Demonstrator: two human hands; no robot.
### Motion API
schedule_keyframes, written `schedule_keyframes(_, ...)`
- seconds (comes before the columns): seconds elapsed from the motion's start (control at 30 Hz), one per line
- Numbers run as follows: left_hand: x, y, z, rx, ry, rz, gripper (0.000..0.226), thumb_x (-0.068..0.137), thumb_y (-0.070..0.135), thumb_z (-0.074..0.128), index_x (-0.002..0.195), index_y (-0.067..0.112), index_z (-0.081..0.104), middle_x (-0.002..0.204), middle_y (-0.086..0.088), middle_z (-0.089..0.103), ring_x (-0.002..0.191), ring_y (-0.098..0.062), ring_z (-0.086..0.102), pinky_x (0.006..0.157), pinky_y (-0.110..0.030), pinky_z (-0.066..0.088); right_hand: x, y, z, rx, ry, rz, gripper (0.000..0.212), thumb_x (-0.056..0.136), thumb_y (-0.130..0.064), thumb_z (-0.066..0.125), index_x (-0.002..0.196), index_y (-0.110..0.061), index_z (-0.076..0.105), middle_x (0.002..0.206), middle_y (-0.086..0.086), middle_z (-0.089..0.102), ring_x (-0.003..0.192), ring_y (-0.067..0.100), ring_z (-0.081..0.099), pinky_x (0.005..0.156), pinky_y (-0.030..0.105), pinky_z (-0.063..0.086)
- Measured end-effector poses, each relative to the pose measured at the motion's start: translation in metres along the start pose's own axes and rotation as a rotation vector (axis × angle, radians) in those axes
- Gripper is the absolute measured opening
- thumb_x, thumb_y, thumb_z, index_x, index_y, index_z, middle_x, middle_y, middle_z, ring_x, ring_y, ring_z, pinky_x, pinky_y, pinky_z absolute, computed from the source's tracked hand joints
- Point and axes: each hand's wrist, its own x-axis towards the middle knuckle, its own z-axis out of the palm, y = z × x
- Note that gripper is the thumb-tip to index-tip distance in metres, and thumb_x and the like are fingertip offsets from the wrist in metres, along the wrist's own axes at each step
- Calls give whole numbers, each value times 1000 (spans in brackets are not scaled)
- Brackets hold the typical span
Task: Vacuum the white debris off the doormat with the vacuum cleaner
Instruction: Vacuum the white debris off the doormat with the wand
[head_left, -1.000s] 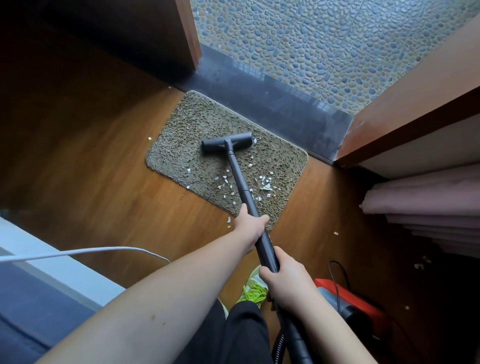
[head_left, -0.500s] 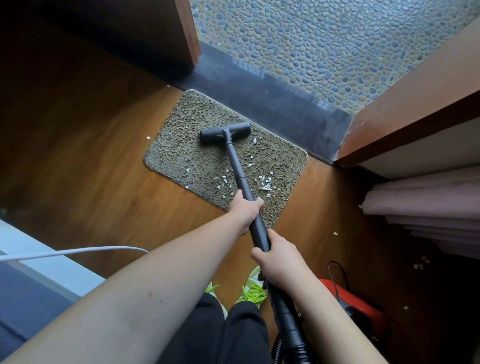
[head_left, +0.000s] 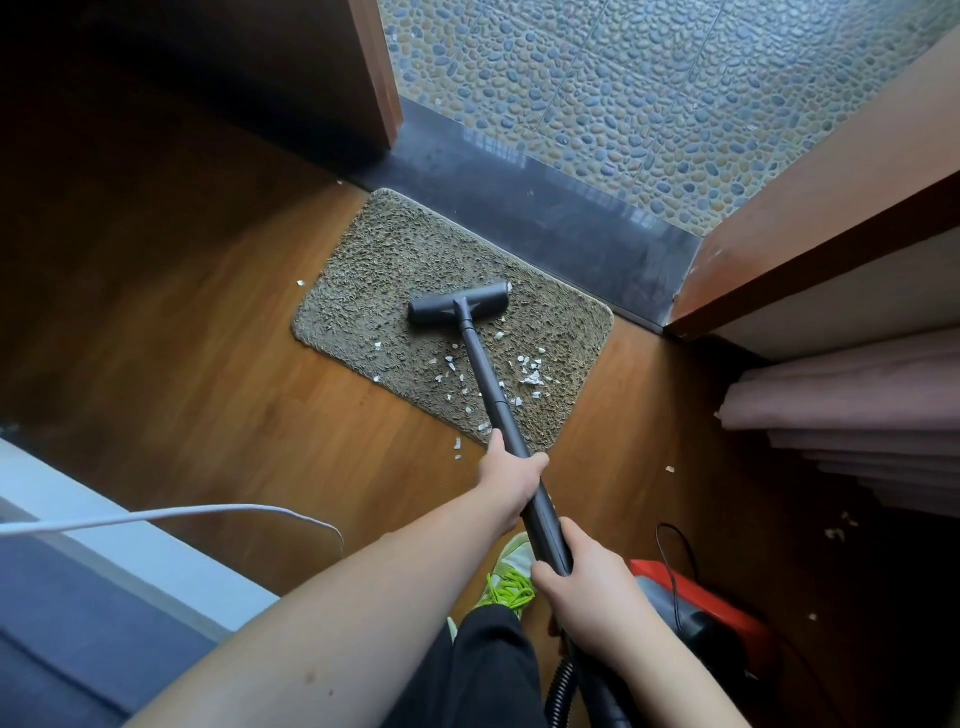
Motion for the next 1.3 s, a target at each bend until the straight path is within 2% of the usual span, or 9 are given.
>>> schedule_keyframes(0.1,-6,-11,6,23,12,-10,98,71,34,66,155,37,15,126,-9,57,97,-37,67,84,-49,58,-8,12,1,11,-18,-2,19,86,-34,55,103,-29,49,79,0,62,70,23,66,65,34,55)
schedule_keyframes(0.2,-14,-19,10,70,34,5,89,82,30,65,155,34,15,133,-6,55,101,-29,64,87,-41,56,-16,23,3,-2,-9,-11,35,88,-35,55,122,-33,48,74,-8,57,63,10,58,53,17,42)
schedule_keyframes(0.3,-18,-29,13,112,42,6,85,86,28,63,156,33,15,137,-5,52,104,-27,62,90,-40,55,-24,32,5,16,-18,-1,44,86,-34,53,129,-35,46,73,-7,56,59,9,56,54,17,42)
schedule_keyframes(0.6,-26,-35,29,211,20,22,83,88,28,62,156,32,15,138,-5,52,108,-26,60,91,-37,53,-35,48,4,71,-2,22,24,85,-34,53,108,-39,49,72,2,59,64,23,62,67,36,58)
schedule_keyframes(0.67,-25,-31,33,203,9,18,84,87,29,63,156,32,15,136,-6,53,106,-28,62,91,-41,55,-33,50,2,81,12,22,22,86,-34,53,107,-37,49,74,2,60,67,22,64,67,36,57)
schedule_keyframes(0.8,-21,-17,40,179,-11,17,89,81,32,65,155,35,15,131,-7,55,102,-31,66,87,-46,57,-20,48,-4,62,45,13,21,87,-32,53,107,-32,50,72,-2,58,65,16,57,60,26,46)
schedule_keyframes(0.97,-3,1,42,198,-10,40,101,66,40,63,155,35,16,131,-10,56,103,-36,66,88,-47,56,-1,37,-12,101,66,32,13,83,-31,53,92,-23,49,73,6,63,67,29,65,64,39,56)
schedule_keyframes(1.13,7,25,39,189,12,54,95,67,37,63,152,35,21,120,-11,59,98,-37,66,84,-48,58,16,18,-23,111,76,34,13,83,-31,52,89,-21,46,77,7,65,67,31,67,65,41,59)
schedule_keyframes(1.3,16,42,33,237,54,93,81,83,29,66,153,29,25,127,-10,54,103,-30,61,80,-38,58,28,1,-30,109,61,46,10,84,-28,50,82,-24,41,80,7,63,62,27,67,57,32,55)
